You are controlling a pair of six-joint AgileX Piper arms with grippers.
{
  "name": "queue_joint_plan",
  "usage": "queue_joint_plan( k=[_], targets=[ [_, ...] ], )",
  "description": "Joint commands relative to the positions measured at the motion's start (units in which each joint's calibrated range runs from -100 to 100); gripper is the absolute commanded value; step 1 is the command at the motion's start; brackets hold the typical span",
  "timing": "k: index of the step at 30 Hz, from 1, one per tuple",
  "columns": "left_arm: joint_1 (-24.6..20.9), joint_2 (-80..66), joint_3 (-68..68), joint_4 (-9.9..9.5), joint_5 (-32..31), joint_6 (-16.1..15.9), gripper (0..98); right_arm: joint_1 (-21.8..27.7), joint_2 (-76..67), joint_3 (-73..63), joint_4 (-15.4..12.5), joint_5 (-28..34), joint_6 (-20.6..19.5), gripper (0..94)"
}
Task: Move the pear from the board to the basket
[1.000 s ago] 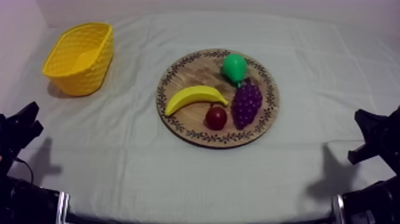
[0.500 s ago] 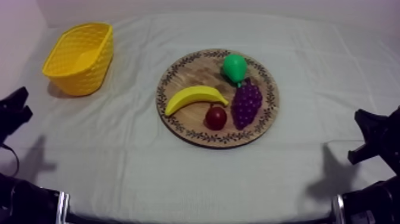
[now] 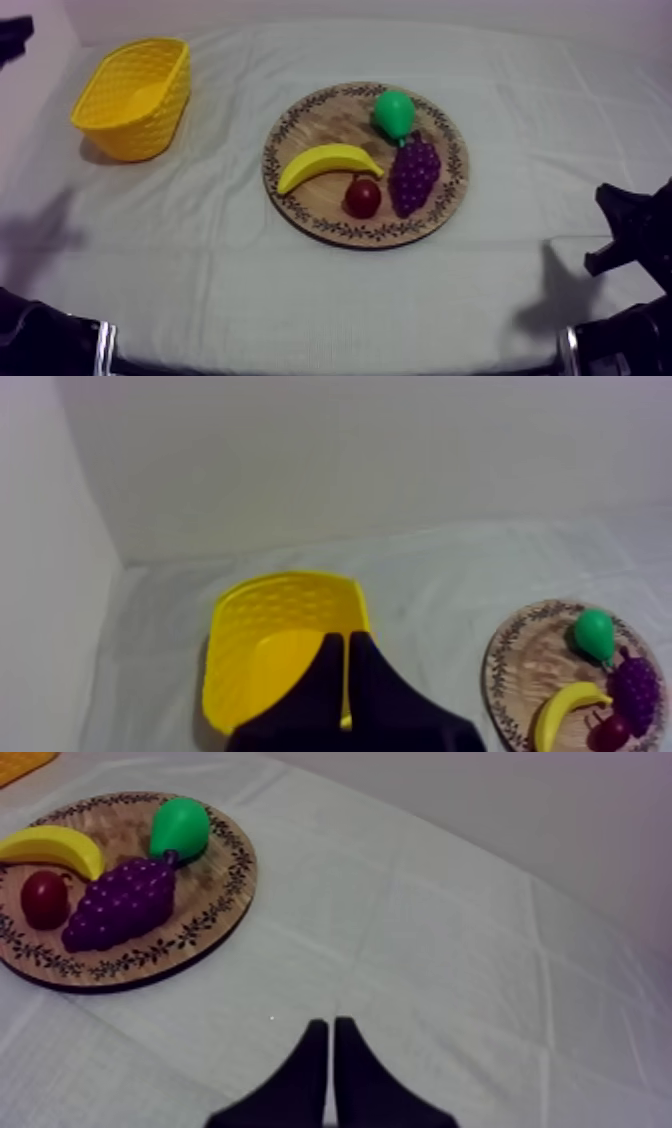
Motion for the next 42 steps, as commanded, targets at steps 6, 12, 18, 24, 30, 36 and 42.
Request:
queue_joint_plan(
  k=[6,12,18,24,30,36,42],
  targets=[
    [5.5,20.2,-24.6,-0.43,4.2,0.3,0.5,0.0,0.0,0.0,0.0,0.0,0.0,0.3],
    [12.2,30.5,-32.2,-2.90,5.9,3.4,0.6,0.0,0.0,0.0,0.0,0.0,0.0,0.3],
    [19.0,40.5,-40.5,-5.82,8.4,8.0,0.5,-0.1,0.0,0.0,0.0,0.0,0.0,0.3],
    [23.4,48.0,-48.0,-6.96,11.2,10.8,0.3,-0.2,0.0,0.0,0.0,0.0,0.0,0.3],
    [25.5,55.3,-55.0,-6.96,15.7,13.2,0.2,-0.2,0.0,0.0,0.0,0.0,0.0,0.3],
    [26.8,63.5,-61.4,-7.08,20.1,17.5,0.4,-0.2,0.0,0.0,0.0,0.0,0.0,0.3],
    [28.4,69.9,-65.0,-10.07,22.2,24.8,0.3,-0.2,0.0,0.0,0.0,0.0,0.0,0.3]
  ],
)
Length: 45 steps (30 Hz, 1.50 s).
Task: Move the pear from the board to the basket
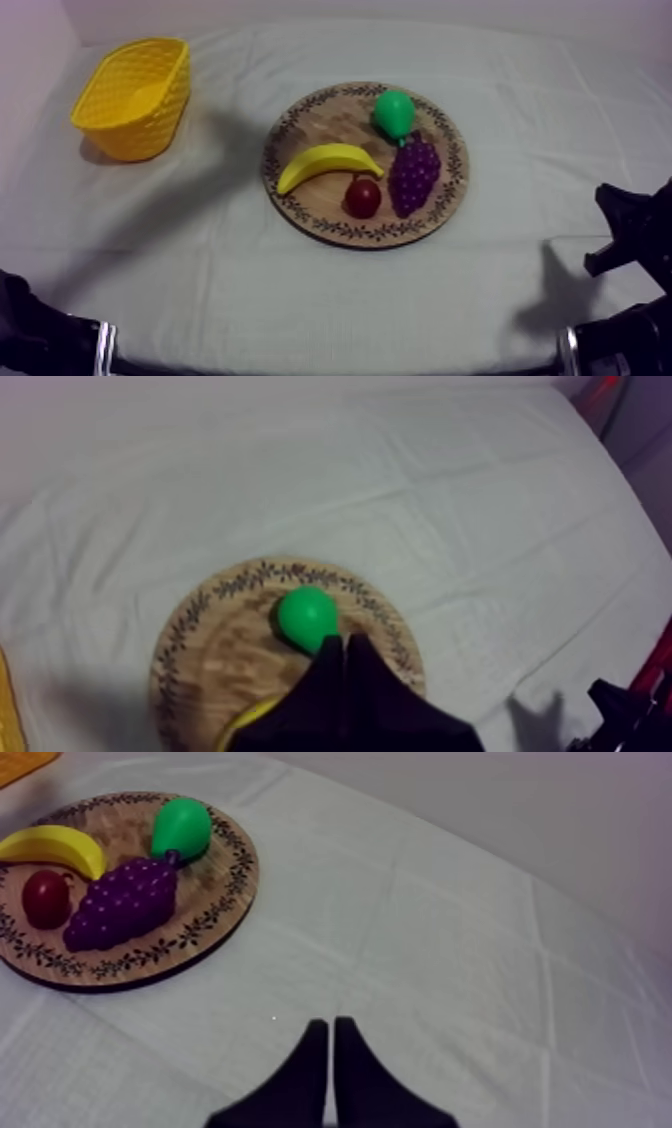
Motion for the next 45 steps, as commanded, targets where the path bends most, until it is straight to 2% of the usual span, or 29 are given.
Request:
queue_joint_plan(
  k=[1,8,13,19,26,28,35,40,45],
  targets=[
    [0.2,2.8,-1.2,-0.42,0.3,4.0,0.5,0.0,0.0,0.0,0.0,0.0,0.0,0.3],
    [0.4,9.4,-4.1,-0.17,1.6,6.3,3.5,0.0,0.0,0.0,0.0,0.0,0.0,0.3],
    [0.6,12.4,-5.0,0.08,1.8,6.7,8.0,0.0,0.0,0.0,0.0,0.0,0.0,0.3],
    [0.6,15.1,-5.9,1.20,1.4,6.7,37.1,0.0,0.0,0.0,0.0,0.0,0.0,0.3],
    [1.4,18.6,-8.8,0.69,0.8,7.1,54.9,0.0,0.0,0.0,0.0,0.0,0.0,0.3],
    [1.5,19.8,-9.9,0.82,0.1,6.6,57.5,0.0,0.0,0.0,0.0,0.0,0.0,0.3],
    [0.7,24.4,-12.8,3.98,-1.4,3.5,63.6,0.0,0.0,0.0,0.0,0.0,0.0,0.3],
    [0.4,27.1,-13.9,5.26,-2.3,3.1,69.5,0.0,0.0,0.0,0.0,0.0,0.0,0.3],
    [0.3,30.5,-17.0,5.83,-1.8,3.7,70.2,0.0,0.0,0.0,0.0,0.0,0.0,0.3]
  ],
)
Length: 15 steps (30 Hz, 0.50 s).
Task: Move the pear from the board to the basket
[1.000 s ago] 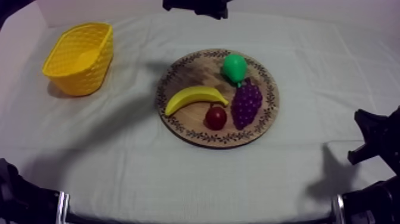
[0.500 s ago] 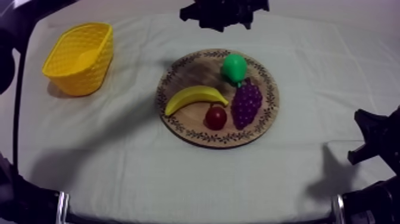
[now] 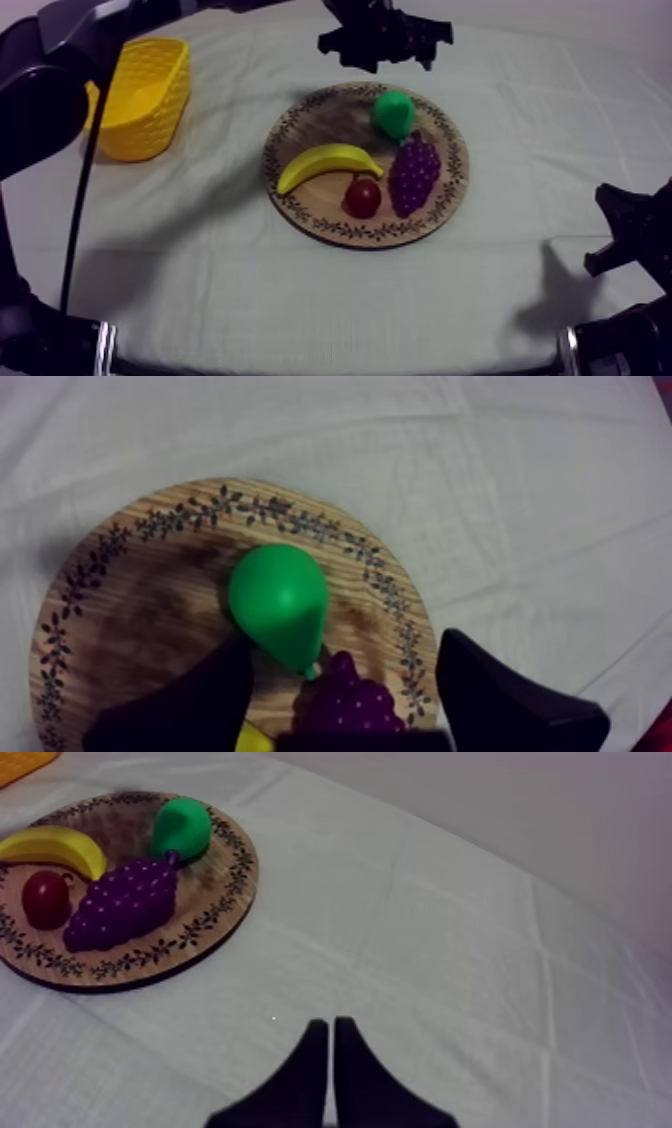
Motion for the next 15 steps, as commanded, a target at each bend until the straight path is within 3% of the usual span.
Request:
queue_joint_plan(
  k=[1,15],
  targets=[
    [0.0,1.6,-1.5,0.15,0.5,0.4,70.0,0.0,0.0,0.0,0.0,0.0,0.0,0.3],
    [-0.8,12.2,-9.1,1.09,1.4,2.0,67.2,0.0,0.0,0.0,0.0,0.0,0.0,0.3]
  ],
)
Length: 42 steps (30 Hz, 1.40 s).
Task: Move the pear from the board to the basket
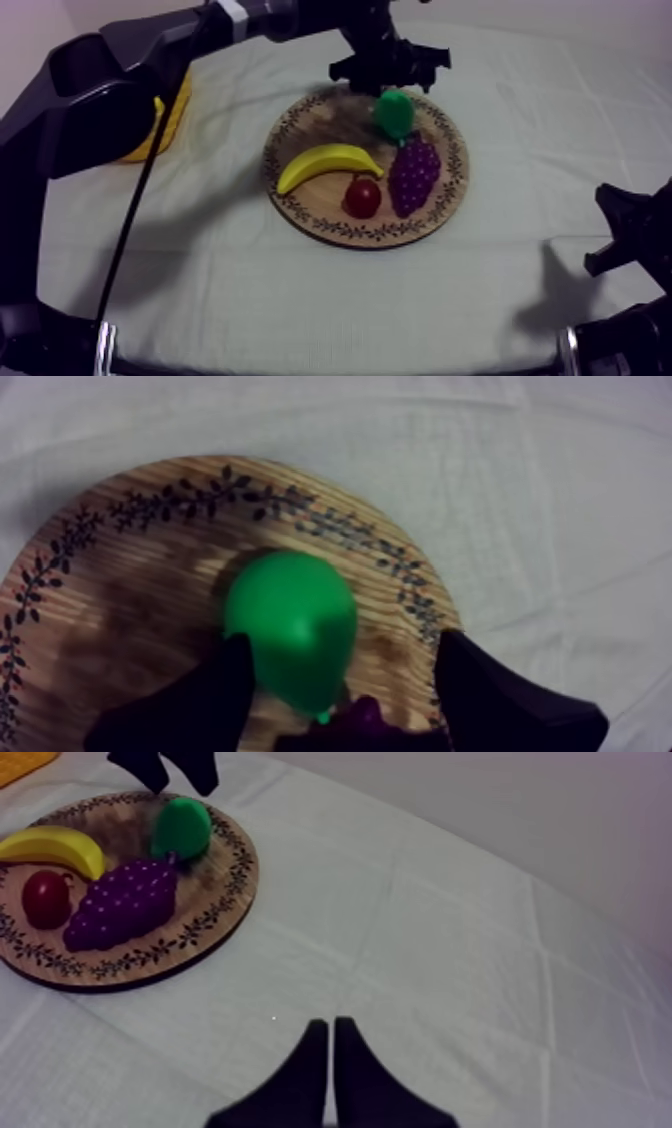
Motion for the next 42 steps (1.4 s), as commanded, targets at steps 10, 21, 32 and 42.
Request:
queue_joint_plan(
  k=[10,21,32,42],
  targets=[
    [-0.2,5.7,-3.9,-0.08,0.7,0.2,66.4,0.0,0.0,0.0,0.0,0.0,0.0,0.3],
    [-0.2,10.7,-7.5,0.97,1.9,-0.6,64.3,0.0,0.0,0.0,0.0,0.0,0.0,0.3],
    [-0.4,7.2,-5.6,-1.03,4.3,1.2,54.9,-0.1,0.0,0.0,0.0,0.0,0.0,0.3],
    [-4.3,-13.2,16.5,-3.34,0.7,3.2,52.8,-0.1,0.0,0.0,0.0,0.0,0.0,0.3]
  ],
)
